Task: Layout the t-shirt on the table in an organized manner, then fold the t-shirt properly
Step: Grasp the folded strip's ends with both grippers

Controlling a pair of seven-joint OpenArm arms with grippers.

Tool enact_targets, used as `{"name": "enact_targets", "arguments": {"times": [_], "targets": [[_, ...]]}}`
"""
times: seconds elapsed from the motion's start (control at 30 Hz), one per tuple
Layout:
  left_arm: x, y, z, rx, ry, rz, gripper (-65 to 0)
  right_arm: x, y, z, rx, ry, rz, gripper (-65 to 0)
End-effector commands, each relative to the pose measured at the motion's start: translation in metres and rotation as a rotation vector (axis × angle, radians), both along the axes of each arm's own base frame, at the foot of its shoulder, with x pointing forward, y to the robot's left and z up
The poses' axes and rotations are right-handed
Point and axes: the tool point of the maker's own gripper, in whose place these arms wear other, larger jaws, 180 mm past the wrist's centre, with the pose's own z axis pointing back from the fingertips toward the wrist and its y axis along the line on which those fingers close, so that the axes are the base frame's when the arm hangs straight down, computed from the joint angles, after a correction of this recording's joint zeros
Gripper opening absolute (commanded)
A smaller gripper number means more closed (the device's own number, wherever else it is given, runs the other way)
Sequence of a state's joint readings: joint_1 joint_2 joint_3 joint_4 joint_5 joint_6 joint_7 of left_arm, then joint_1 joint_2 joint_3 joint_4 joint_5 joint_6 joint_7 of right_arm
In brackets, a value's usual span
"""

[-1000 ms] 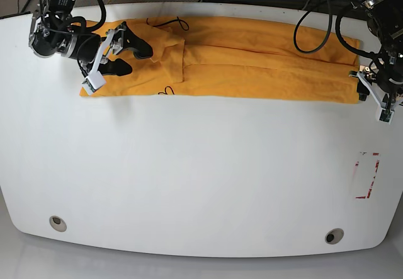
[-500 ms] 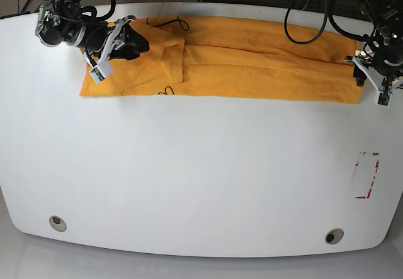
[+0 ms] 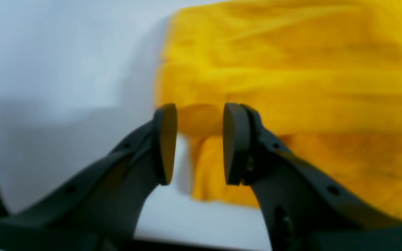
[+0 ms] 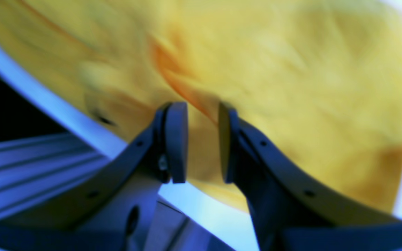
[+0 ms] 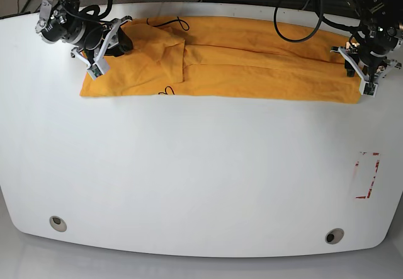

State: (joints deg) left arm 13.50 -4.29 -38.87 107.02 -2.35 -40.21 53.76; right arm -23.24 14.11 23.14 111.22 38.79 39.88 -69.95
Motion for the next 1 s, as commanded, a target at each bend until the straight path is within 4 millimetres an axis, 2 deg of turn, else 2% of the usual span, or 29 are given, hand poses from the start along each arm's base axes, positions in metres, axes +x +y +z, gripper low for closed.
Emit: {"name": "enact_targets", "arguments": {"times": [0.0,0.13,0.27,0.4,0.6,0.83,0.97], "targets": [[0.003,0.007,0.002,0.024,-0.009,-0.001,-46.1,0.008,-0.008,0.003,-0.041,-0.037,-0.006,-50.6],[-0.004,0.006,-0.014,-0.004,0.031,0.024,-46.1,0.017,-0.021,-0.004,-0.099,-0.053,-0.029,-50.6],[-0.01,0.004,-0.029,-0.031,0.073,0.031,-46.1,0.019,-0.038,-0.022,-0.147,-0.036,-0.062,-50.6],[-0.015,0.0,-0.045,-0.068,0.108,0.036,-46.1,0.034,-0.049,-0.035,-0.161,-0.045,-0.1,-50.7],[0.004,-0.016,-0.055,-0.112,0.115,-0.003,-45.8,0.044,-0.064,-0.061,-0.14,-0.019,-0.164,-51.0],[0.013,-0.029,-0.056,-0.119,0.115,-0.047,-45.6,0.052,-0.072,-0.063,-0.145,-0.035,-0.178,-51.2],[0.022,-0.029,-0.041,-0.092,0.072,-0.063,-45.4,0.052,-0.073,-0.062,-0.146,-0.036,-0.177,-51.2]]}}
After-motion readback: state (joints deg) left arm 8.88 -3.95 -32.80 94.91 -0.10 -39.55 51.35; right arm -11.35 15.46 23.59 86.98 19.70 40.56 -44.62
